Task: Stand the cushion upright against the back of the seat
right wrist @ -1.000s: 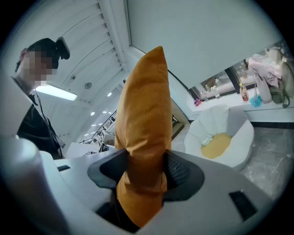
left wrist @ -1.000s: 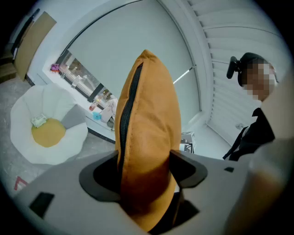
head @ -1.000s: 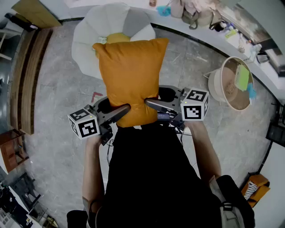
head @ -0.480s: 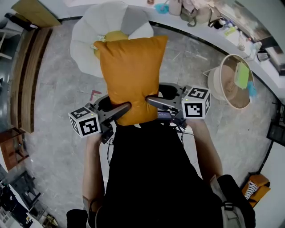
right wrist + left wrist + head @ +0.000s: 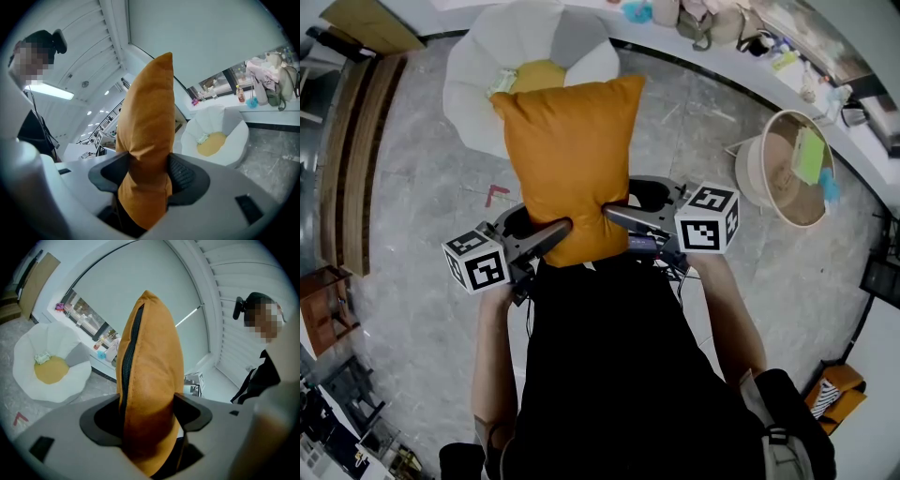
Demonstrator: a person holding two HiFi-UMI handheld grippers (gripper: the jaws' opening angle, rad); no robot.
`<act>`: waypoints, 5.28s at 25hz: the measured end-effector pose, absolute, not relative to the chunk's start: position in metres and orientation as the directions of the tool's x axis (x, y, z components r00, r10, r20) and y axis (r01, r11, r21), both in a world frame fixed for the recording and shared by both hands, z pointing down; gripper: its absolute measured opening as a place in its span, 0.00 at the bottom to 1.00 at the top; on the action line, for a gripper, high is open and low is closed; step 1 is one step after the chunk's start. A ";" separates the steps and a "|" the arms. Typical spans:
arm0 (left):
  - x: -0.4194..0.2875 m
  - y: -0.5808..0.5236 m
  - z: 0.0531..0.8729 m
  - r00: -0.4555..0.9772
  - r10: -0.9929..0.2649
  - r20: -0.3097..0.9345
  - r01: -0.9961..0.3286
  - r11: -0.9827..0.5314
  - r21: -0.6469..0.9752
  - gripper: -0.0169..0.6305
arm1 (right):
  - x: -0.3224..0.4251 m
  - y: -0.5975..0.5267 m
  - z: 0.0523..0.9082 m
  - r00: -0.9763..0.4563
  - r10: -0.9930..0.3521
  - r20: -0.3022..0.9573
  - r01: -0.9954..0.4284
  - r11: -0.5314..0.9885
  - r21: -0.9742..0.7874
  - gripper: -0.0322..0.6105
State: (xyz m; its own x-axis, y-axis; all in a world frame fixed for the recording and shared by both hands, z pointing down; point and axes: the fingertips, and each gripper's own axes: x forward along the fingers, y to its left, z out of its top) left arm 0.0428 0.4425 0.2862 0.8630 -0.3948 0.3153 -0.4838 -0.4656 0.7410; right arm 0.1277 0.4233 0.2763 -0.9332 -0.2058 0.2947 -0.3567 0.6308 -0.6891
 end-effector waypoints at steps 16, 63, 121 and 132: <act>-0.012 0.358 0.301 0.873 -0.390 0.294 -0.460 -0.456 0.762 0.55 | 0.075 0.341 0.287 -0.872 -0.235 0.429 -0.478 0.593 -0.648 0.45; -0.027 0.059 0.341 0.805 -0.359 0.472 -0.588 -0.381 0.713 0.58 | 0.057 0.037 0.323 -0.847 -0.091 0.524 -0.448 0.654 -0.610 0.40; -0.105 -0.118 0.671 0.704 -0.162 0.691 -0.699 -0.325 0.636 0.59 | -0.026 -0.152 0.662 -0.637 0.249 0.729 -0.352 0.748 -0.563 0.37; -0.134 -0.176 0.748 0.594 -0.182 0.784 -0.772 -0.403 0.491 0.59 | -0.052 -0.208 0.739 -0.595 0.179 0.783 -0.327 0.837 -0.439 0.35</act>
